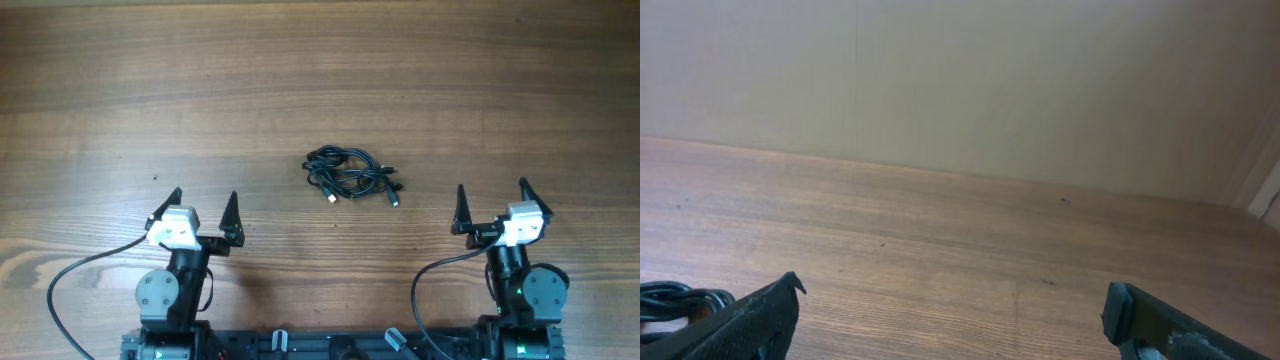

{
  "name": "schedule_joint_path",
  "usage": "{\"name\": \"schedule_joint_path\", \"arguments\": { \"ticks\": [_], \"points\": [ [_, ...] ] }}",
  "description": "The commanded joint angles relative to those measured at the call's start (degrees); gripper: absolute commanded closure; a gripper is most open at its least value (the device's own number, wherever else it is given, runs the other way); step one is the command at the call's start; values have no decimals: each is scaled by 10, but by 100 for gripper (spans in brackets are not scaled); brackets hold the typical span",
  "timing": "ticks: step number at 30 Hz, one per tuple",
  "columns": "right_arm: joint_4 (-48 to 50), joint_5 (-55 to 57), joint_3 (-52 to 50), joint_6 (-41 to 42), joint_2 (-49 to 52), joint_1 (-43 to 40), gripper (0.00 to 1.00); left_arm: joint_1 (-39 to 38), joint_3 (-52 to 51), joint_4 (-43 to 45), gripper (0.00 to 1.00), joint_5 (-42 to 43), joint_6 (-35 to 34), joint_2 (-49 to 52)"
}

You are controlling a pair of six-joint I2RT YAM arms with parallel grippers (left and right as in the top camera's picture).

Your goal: Untangle cables

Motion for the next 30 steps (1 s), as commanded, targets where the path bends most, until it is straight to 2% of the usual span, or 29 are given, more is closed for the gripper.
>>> {"name": "schedule_joint_path", "arguments": {
  "ticks": [1,15,21,30],
  "points": [
    [3,-9,0,-1,1,-2,0,-3,0,1,0,4,-7,2],
    [3,-9,0,-1,1,-2,0,-3,52,-14,0,3,-12,29],
    [3,-9,0,-1,1,-2,0,-3,97,-14,0,7,-12,105],
    [3,-9,0,-1,1,-2,0,-3,198,-13,0,28,-5,283]
  ]
}}
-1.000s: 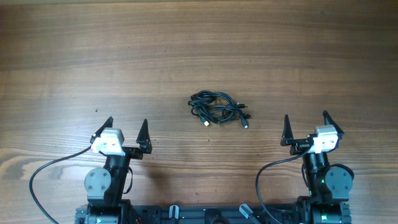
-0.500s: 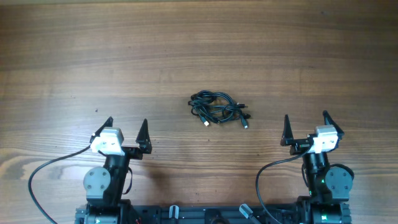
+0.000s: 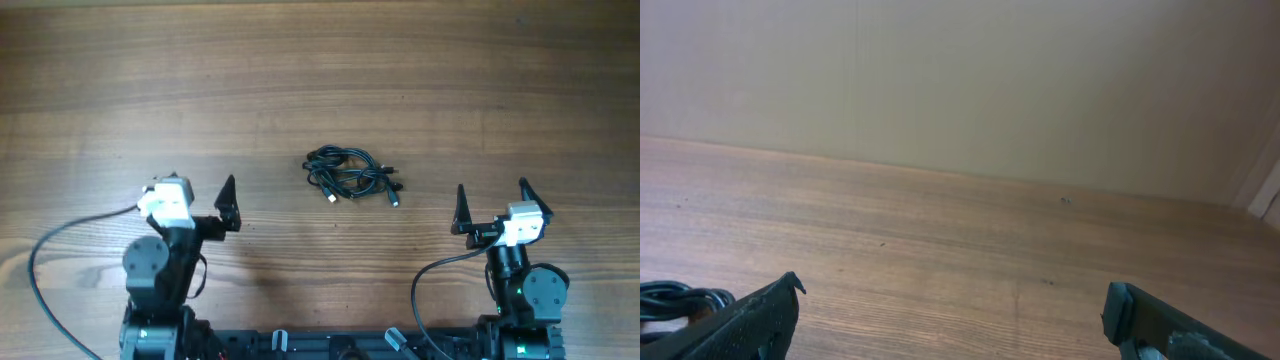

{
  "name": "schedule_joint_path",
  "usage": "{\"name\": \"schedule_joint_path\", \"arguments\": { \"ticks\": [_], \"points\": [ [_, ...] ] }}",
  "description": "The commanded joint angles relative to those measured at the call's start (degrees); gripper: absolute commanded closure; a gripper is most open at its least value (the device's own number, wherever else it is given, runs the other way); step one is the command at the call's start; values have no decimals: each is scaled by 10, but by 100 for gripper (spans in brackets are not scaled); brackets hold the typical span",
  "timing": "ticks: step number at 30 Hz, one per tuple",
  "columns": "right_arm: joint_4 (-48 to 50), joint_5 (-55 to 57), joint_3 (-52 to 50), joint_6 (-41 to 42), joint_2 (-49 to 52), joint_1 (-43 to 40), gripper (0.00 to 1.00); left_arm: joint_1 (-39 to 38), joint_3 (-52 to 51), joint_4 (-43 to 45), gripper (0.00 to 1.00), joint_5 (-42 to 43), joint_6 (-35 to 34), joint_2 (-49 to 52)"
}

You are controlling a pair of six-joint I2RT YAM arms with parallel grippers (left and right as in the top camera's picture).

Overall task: Untangle cables
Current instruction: 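Move the left gripper forward over the black cable bundle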

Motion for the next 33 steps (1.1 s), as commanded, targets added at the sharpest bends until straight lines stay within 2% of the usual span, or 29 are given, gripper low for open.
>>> {"name": "schedule_joint_path", "arguments": {
  "ticks": [1,11,14,19,28,33],
  "points": [
    [3,-9,0,-1,1,-2,0,-3,61,2,0,33,3,78],
    [3,-9,0,-1,1,-2,0,-3,167,-12,0,111,37,254],
    [3,-9,0,-1,1,-2,0,-3,206,-34,0,164,62,300],
    [3,-9,0,-1,1,-2,0,-3,272,-85,0,170,62,355],
    [3,-9,0,-1,1,-2,0,-3,330,-188,0,171,64,358],
    [3,-9,0,-1,1,-2,0,-8,339,-231,0,181,97,358]
  ]
}}
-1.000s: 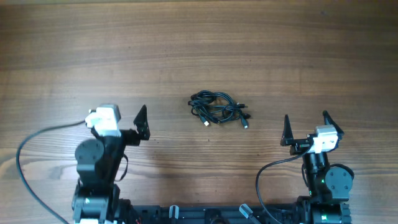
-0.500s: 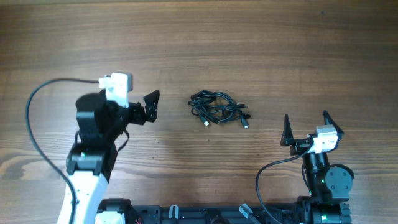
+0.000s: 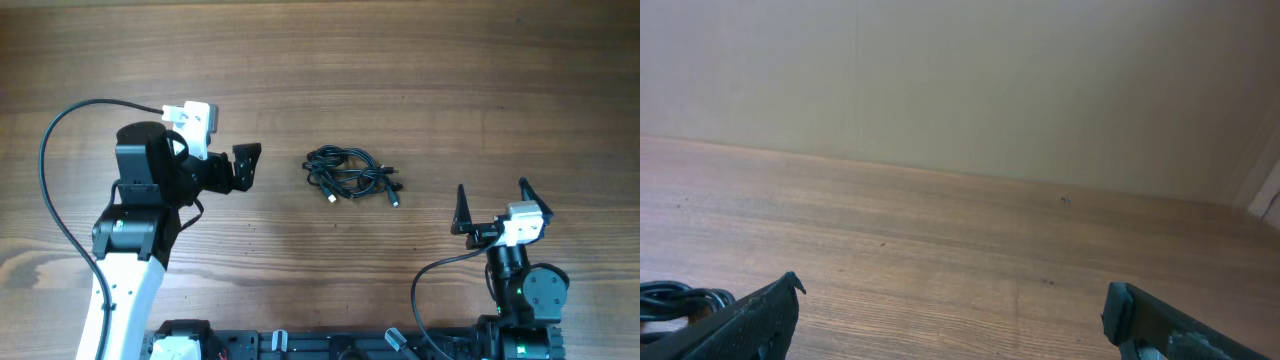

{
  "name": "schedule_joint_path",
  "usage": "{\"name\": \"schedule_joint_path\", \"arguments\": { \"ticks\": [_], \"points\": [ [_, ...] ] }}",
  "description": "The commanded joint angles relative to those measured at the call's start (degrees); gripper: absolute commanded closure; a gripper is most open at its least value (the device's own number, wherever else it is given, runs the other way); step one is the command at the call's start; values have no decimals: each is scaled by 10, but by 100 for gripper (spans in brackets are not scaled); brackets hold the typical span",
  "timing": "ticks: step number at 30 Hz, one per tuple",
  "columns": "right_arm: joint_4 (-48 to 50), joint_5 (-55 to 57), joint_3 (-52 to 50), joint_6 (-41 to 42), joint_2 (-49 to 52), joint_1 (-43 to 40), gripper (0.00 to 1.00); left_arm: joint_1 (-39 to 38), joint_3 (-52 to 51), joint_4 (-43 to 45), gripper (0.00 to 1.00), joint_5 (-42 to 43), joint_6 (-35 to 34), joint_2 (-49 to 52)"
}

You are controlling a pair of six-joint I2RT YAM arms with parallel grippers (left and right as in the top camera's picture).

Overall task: Untangle cables
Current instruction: 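Move the left gripper forward over the black cable bundle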

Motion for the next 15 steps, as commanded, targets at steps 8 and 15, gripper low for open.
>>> {"name": "schedule_joint_path", "arguments": {
  "ticks": [8,15],
  "points": [
    [3,-9,0,-1,1,-2,0,-103,36,-39,0,-7,37,9],
    [3,-9,0,-1,1,-2,0,-170,57,-42,0,-48,-33,42]
  ]
}}
